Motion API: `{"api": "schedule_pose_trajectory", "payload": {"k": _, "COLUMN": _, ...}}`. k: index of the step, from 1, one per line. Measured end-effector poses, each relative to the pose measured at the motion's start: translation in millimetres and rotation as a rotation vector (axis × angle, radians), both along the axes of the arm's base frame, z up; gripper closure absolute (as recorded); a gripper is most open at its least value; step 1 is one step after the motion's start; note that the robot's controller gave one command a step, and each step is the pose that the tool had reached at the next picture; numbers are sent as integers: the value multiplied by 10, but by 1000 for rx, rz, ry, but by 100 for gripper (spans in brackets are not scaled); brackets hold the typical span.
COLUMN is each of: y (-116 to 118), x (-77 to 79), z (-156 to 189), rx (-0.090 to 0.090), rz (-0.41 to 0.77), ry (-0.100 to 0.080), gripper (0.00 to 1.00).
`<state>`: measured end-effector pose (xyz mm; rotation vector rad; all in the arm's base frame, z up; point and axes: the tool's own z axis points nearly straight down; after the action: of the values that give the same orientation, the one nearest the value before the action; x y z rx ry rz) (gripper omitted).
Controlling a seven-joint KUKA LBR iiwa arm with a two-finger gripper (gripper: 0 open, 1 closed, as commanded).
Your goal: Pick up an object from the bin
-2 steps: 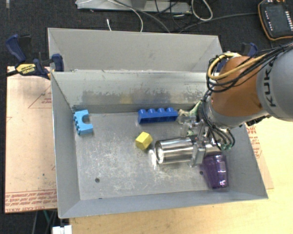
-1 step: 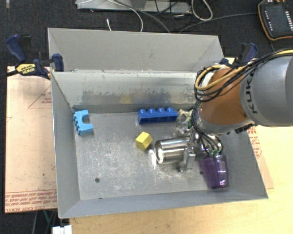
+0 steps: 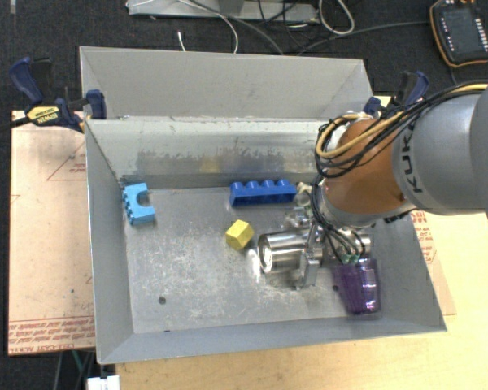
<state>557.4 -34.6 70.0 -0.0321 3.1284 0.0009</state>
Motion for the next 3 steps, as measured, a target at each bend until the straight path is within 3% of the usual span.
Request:
{"api": "schedule_pose_trajectory", "payload": {"k": 1, "y": -139, "x": 67, "z": 1, "rx": 2, "rz": -38, "ry": 5, "gripper": 0}}
{"api": "schedule_pose_trajectory", "payload": {"k": 2, "y": -15, "x": 18, "z": 2, "rx": 1, "rz": -5, "ry": 0, "gripper": 0}}
{"api": "schedule_pose_trajectory", "payload": {"k": 3, "y": -88, "x": 68, "z": 10, "rx": 6, "rz": -30, "ry": 3, "gripper": 100}}
